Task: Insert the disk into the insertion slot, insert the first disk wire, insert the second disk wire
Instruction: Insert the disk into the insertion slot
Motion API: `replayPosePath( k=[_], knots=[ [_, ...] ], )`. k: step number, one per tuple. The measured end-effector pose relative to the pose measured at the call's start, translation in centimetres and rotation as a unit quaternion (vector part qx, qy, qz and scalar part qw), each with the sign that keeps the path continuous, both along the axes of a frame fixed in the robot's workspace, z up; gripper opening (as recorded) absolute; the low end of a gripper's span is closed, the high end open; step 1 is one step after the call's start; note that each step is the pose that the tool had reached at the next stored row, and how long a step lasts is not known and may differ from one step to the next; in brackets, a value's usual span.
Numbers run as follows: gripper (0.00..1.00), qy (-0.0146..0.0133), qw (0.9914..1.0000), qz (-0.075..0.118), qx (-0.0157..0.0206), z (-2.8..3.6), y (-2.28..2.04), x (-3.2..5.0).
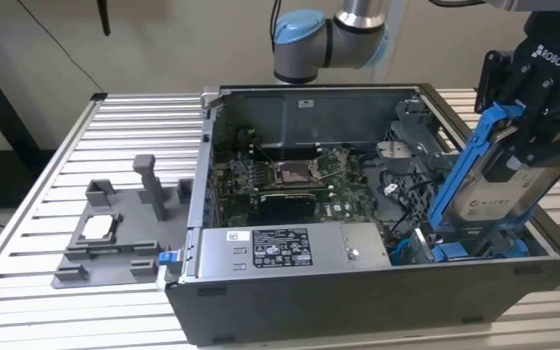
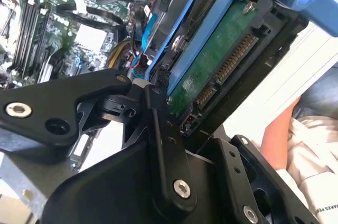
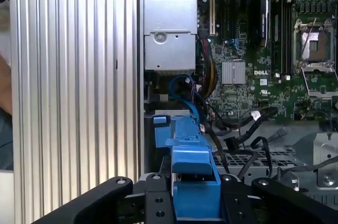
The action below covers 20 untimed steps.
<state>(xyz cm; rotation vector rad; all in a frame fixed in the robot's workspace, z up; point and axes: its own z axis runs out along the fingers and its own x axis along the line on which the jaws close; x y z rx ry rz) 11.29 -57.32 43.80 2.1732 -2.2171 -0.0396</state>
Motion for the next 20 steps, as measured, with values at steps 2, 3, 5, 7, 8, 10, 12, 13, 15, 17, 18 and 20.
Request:
replayPosePath(
  k=[2, 3, 5, 7, 8, 10, 12, 13, 15, 17, 18, 20],
  knots=[
    [0.33, 0.0001, 1.00000, 0.000, 0.0000, -0.33, -0.07, 0.07],
    [0.33, 0.0002, 1.00000, 0.000, 0.0000, -0.50, -0.09, 0.10],
    [0.33, 0.0005, 1.00000, 0.000, 0.0000, -0.85, -0.10, 0.15],
    [0.33, 0.0009, 1.00000, 0.000, 0.0000, -1.20, -0.10, 0.17],
    [0.33, 0.0009, 1.00000, 0.001, -0.0001, -1.34, -0.09, 0.18],
    [0.33, 0.0010, 1.00000, 0.002, -0.0001, -1.55, -0.09, 0.18],
    [0.33, 0.0010, 1.00000, 0.003, -0.0001, -1.70, -0.09, 0.18],
    [0.33, 0.0010, 0.99999, 0.003, 0.0000, -1.79, -0.07, 0.18],
    [0.33, 0.0010, 0.99999, 0.003, 0.0000, -1.95, -0.02, 0.21],
    [0.33, 0.0009, 0.99999, 0.003, 0.0000, -2.06, 0.00, 0.28],
    [0.33, 0.0009, 0.99999, 0.003, -0.0001, -2.12, 0.01, 0.32],
    [0.33, 0.0009, 0.99999, 0.003, -0.0001, -2.29, 0.10, 0.37]
  ],
)
